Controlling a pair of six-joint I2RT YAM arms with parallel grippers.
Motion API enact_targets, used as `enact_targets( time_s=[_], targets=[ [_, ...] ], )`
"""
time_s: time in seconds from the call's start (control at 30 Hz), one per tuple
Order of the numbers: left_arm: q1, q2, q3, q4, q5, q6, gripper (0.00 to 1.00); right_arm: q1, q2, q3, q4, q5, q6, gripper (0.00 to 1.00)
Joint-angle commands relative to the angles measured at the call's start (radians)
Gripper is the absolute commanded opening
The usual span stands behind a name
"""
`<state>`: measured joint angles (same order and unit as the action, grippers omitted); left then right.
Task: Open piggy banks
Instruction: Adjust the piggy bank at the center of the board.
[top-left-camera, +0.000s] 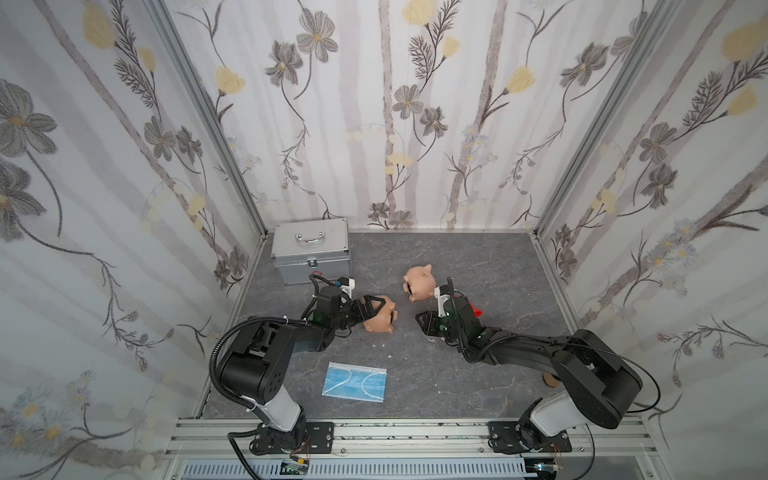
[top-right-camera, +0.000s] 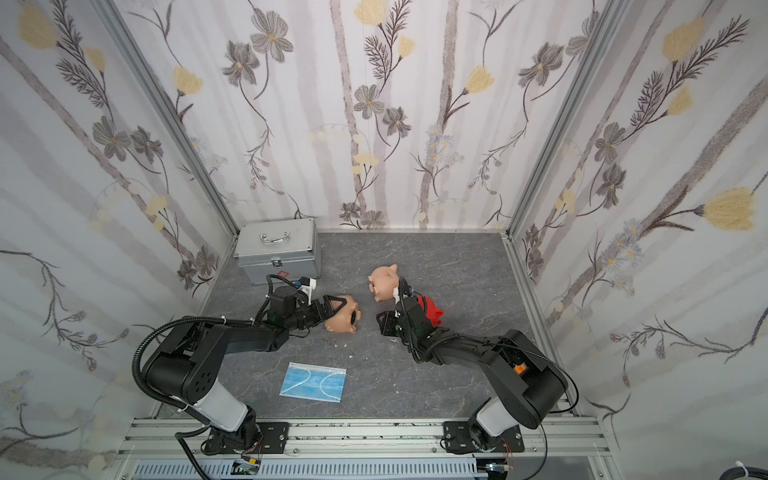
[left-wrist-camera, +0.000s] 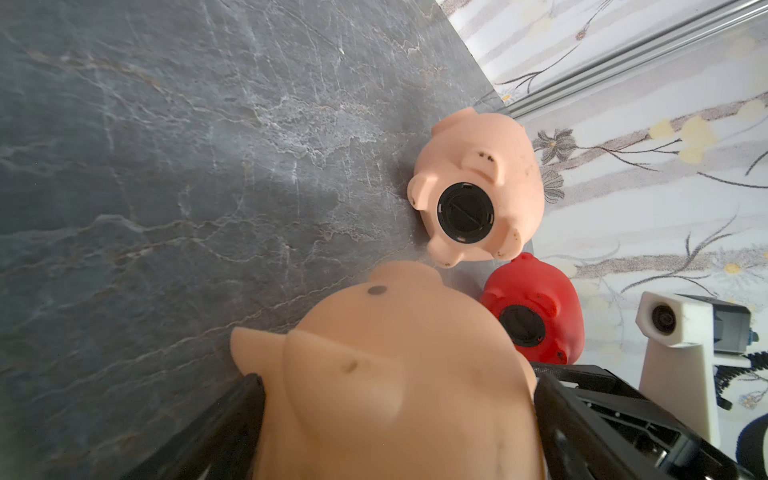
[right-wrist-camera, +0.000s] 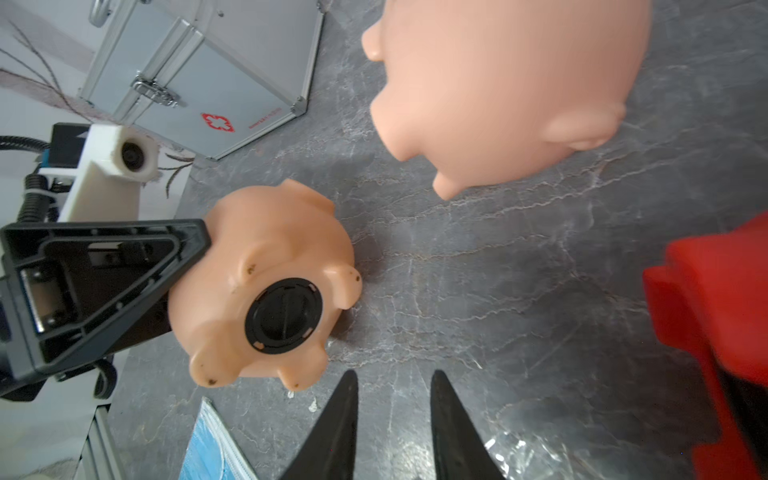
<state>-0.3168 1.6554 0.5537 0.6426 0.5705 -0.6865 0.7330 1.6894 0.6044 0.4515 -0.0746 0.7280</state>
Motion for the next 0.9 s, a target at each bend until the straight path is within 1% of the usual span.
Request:
enact_targets(
  time_s=[0.0, 0.17, 0.3, 0.37, 0.47, 0.5, 0.67, 0.87],
  targets=[
    [-0.001, 0.029, 0.009, -0.140, 0.034, 0.018, 1.00, 0.010, 0.013, -0.012, 0.168, -0.054, -0.029, 0.32],
    [-0.001, 0.059, 0.031, -0.138, 0.069, 0.030, 1.00, 0.035, 0.031, -0.027, 0.238, -0.069, -0.032, 0.33],
    [-0.001, 0.072, 0.039, -0.130, 0.082, 0.031, 1.00, 0.033, 0.075, 0.016, 0.184, -0.033, -0.031, 0.31],
    [-0.001, 0.075, 0.040, -0.128, 0.087, 0.032, 1.00, 0.031, 0.084, 0.042, 0.123, 0.020, -0.026, 0.29],
    [-0.001, 0.081, 0.043, -0.125, 0.093, 0.033, 1.00, 0.021, 0.102, 0.089, -0.031, 0.158, 0.010, 0.24],
    [-0.001, 0.083, 0.046, -0.123, 0.097, 0.034, 1.00, 0.013, 0.105, 0.091, -0.054, 0.182, 0.019, 0.24],
    [-0.001, 0.092, 0.049, -0.111, 0.115, 0.033, 1.00, -0.021, 0.091, 0.072, -0.129, 0.272, 0.064, 0.25],
    [-0.002, 0.111, 0.061, -0.096, 0.144, 0.032, 1.00, -0.059, 0.048, 0.054, -0.171, 0.325, 0.076, 0.28]
  ],
)
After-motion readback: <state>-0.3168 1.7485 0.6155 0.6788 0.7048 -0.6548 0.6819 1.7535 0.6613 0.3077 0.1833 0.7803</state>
